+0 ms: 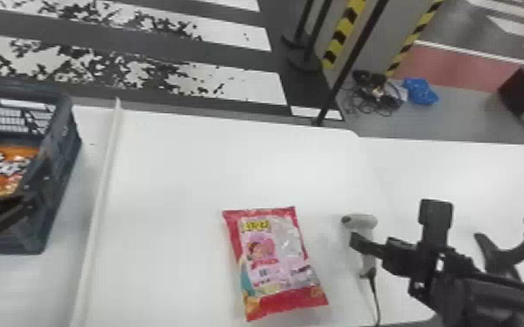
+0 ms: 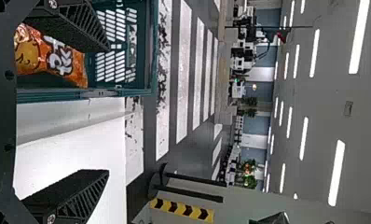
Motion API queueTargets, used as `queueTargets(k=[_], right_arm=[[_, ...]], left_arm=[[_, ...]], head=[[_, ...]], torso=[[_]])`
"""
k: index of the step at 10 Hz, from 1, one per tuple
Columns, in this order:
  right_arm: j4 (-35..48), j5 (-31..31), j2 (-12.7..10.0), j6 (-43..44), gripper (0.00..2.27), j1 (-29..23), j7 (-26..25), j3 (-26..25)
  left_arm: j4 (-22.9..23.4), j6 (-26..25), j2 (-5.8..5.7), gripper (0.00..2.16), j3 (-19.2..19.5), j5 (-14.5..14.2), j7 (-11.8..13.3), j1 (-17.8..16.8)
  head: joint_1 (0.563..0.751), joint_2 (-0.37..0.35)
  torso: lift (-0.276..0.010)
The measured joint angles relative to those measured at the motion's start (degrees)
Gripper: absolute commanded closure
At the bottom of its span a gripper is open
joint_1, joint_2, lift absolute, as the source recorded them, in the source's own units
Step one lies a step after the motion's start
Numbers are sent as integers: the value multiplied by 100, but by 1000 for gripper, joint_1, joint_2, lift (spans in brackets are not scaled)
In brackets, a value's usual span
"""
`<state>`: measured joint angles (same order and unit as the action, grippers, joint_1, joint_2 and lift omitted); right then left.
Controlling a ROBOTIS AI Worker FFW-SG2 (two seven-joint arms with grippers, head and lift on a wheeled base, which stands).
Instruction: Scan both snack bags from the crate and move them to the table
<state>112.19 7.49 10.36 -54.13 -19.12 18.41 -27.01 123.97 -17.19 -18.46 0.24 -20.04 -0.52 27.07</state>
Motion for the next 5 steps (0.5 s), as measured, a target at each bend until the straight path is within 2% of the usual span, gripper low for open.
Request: queueTargets(k=[2,3,5], right_arm=[[849,268,-68,-403,124,-261,274,-82],[1155,367,-72,-946,124,-287,619,-96],[1266,455,-33,-2154,124,-4,1198,-58]], left_arm=[[27,0,0,70,51,0,0,37],[31,0,0,70,61,0,-3,44],[31,2,1,70,71,3,-9,65]], head=[[695,-254],[695,-221],[695,-173]], torso=[[-87],[-87],[-87]])
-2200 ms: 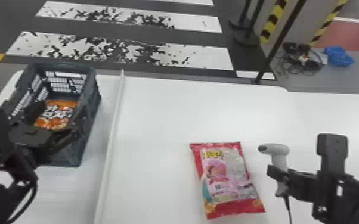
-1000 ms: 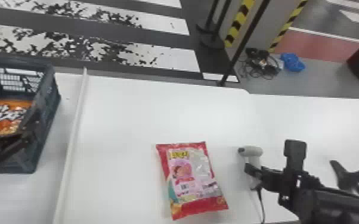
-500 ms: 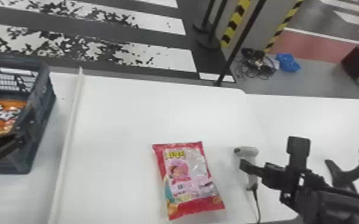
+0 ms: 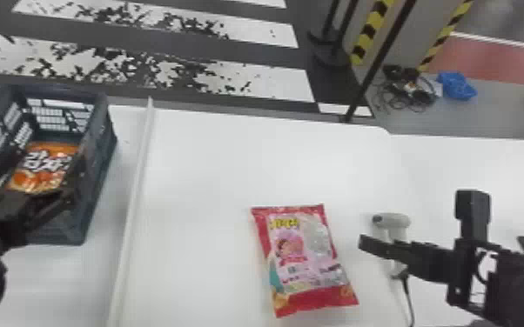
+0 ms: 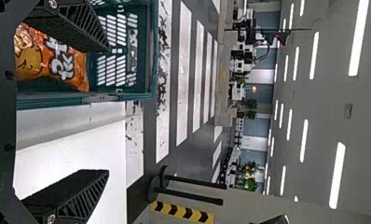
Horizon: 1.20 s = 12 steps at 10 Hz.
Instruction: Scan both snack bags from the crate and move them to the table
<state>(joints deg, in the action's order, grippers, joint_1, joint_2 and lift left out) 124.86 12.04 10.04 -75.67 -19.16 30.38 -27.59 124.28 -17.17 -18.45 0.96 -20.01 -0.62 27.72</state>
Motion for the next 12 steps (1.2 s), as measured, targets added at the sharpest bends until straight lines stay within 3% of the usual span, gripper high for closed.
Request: queueTargets(k=[8,12], right_arm=[[-698,305,75,-1055,124,281,901,427],[-1086,-99,77,-584,140,403,1048,846]], left_arm=[[-9,14,-9,70,19,6,9,65],[-18,16,-50,70,18,8,18,84]], head=[[695,-56],[695,-33]], torso=[[-87],[-87]])
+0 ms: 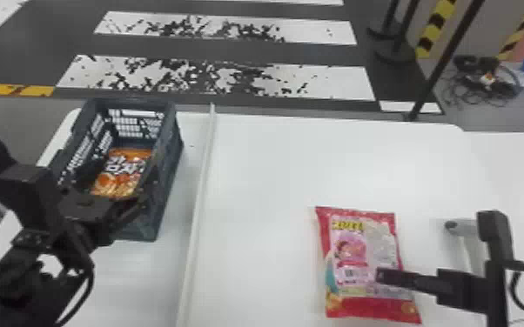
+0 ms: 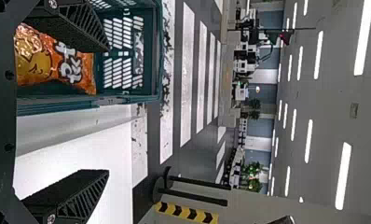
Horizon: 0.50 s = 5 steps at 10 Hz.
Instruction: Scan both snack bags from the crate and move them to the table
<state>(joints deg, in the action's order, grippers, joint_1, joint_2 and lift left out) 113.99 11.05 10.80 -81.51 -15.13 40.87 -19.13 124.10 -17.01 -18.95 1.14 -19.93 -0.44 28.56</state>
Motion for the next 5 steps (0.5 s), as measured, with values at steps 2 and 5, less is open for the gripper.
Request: queueTargets(k=[2,5], right_arm=[[-295,-119,58,313,1588,34,170,23],[-526,-180,88,683,2246,53,252,6]], left_arm=[[-2,0,-11,70,0,-9,0,-8],[-26,0,-6,70,-6,-10,0,-35]], head=[[695,-42],[695,-53]], torso=[[-87],[-87]])
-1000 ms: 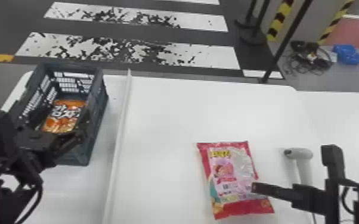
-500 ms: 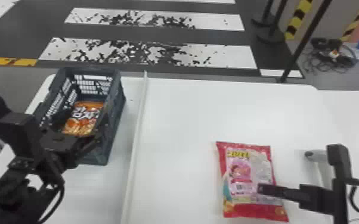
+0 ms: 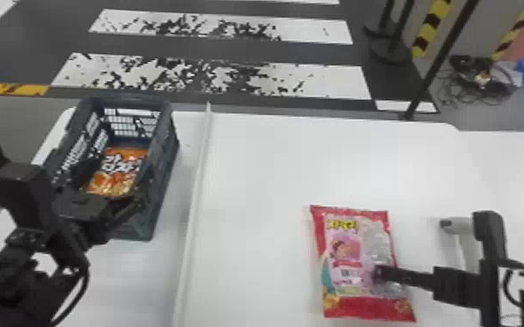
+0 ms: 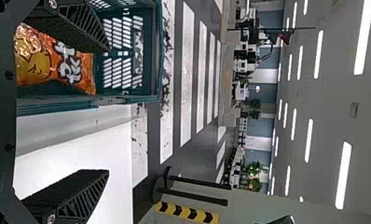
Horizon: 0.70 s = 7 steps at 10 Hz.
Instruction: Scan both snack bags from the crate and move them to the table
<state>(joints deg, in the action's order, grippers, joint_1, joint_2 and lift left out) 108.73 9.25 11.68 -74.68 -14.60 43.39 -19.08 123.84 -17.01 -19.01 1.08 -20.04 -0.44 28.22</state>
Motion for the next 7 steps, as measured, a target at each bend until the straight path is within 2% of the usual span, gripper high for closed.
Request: queueTargets(k=[4,7], right_arm=[[251,239,-19,-152,2246,-71,0,-230],[1141,912,-210,-532,2246,-207,-127,-877]], left_arm=[[-5,0,3,70,-3,0,0,-9],[-9,0,3,70,-3,7,0,-7]], head=[[695,-61],[695,-64]], torso=[[-87],[-87]])
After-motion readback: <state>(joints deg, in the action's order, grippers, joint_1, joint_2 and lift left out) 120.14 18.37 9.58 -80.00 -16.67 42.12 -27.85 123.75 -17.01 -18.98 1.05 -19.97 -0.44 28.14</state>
